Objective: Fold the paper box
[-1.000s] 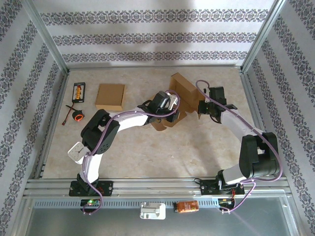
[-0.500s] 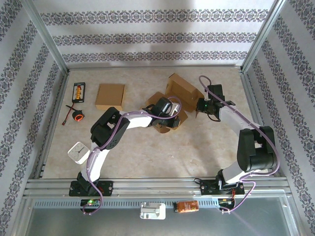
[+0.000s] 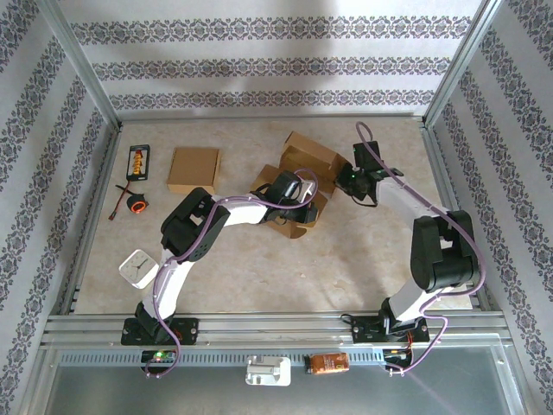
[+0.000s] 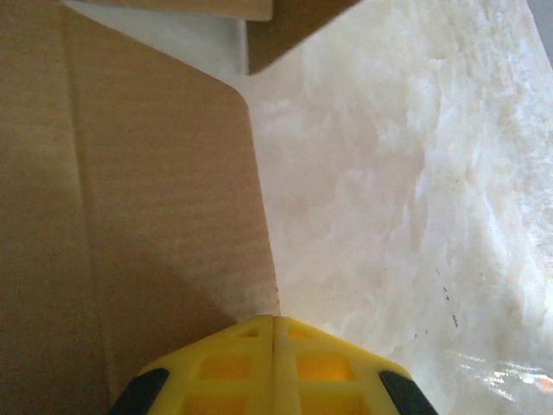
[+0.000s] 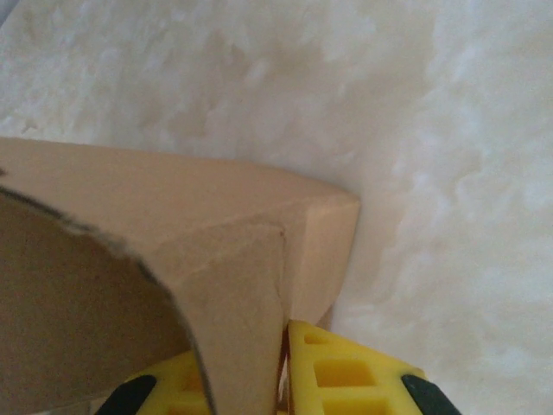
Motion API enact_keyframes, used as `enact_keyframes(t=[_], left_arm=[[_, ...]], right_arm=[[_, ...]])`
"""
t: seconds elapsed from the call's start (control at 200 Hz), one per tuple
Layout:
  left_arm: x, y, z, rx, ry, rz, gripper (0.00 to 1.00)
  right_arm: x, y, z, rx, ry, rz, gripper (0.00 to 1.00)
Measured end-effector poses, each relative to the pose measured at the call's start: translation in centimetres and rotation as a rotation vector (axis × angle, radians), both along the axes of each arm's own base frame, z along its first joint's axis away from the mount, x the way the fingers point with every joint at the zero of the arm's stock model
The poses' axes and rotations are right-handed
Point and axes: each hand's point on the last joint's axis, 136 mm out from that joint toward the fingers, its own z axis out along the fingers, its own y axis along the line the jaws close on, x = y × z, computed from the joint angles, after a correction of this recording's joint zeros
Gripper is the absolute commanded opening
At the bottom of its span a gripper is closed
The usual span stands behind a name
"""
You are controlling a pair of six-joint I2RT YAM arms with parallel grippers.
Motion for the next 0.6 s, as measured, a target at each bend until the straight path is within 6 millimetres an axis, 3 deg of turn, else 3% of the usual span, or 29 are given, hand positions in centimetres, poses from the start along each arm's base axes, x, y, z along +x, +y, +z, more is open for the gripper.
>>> enact_keyframes(t=[0.19,0.415,0.6], left_arm=[[0.1,-0.1,0.1,-0.012,0.004,0.005,0.00],[0.2,-0.3,0.2,-0.036,0.016,0.001,0.00],[0.2,-0.6,0.3,-0.057,0.027,0.002,0.00]], right_arm=[[-0.5,1.8,0.5,0.023,0.023,0.009,0.14],[-0.4,1.9,2.2,0.012,0.050,0.047,0.14],[-0.1,3.9,1.6,0.082,0.116,0.135,0.14]])
